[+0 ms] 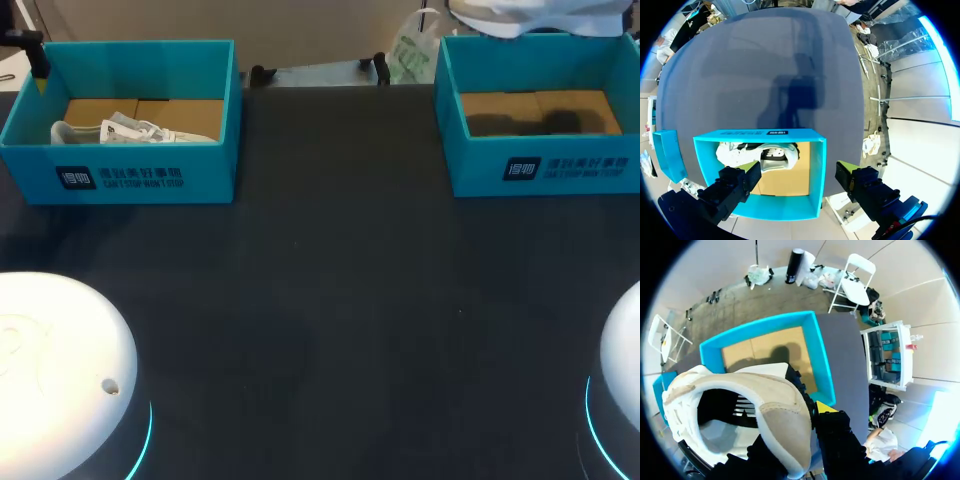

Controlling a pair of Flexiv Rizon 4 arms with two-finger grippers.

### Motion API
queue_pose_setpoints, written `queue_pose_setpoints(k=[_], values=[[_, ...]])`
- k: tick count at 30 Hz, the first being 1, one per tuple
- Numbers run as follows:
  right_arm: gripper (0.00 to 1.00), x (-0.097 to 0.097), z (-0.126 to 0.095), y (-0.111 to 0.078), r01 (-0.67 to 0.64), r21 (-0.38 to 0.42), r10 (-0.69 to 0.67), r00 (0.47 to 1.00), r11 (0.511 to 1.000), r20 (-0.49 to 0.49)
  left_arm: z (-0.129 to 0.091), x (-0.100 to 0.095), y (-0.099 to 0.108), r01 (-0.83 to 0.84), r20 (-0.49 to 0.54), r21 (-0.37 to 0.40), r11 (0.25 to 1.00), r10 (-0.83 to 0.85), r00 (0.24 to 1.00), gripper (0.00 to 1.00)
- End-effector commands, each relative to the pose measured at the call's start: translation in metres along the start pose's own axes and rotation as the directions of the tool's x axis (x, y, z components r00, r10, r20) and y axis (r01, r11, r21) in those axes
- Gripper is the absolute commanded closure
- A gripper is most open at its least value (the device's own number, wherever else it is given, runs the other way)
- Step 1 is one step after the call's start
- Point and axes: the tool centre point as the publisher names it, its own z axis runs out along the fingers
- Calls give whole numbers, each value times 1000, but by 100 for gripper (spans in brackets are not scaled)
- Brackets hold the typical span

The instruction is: Take the shoe out of the shoebox, open the shoe tongue, remove and reinsert the insole, then place the shoe into the shoebox

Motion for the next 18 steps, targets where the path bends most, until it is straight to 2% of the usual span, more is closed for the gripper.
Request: queue_pose_setpoints(k=[1, 8, 11, 18], values=[[100, 18, -10, -78, -10, -279, 8, 1000, 960, -8, 0, 0, -1, 0, -2, -2, 1000, 0, 1000, 0], [100, 53, -14, -125, -36, -345, 29, 999, 938, -26, 0, 0, -1, 0, -2, -2, 1000, 0, 1000, 0], [100, 66, -14, -139, -51, -365, 40, 999, 930, -38, 0, 0, -1, 0, -2, -2, 1000, 0, 1000, 0], [100, 66, -14, -139, -51, -365, 40, 999, 930, -38, 0, 0, -1, 0, -2, -2, 1000, 0, 1000, 0]])
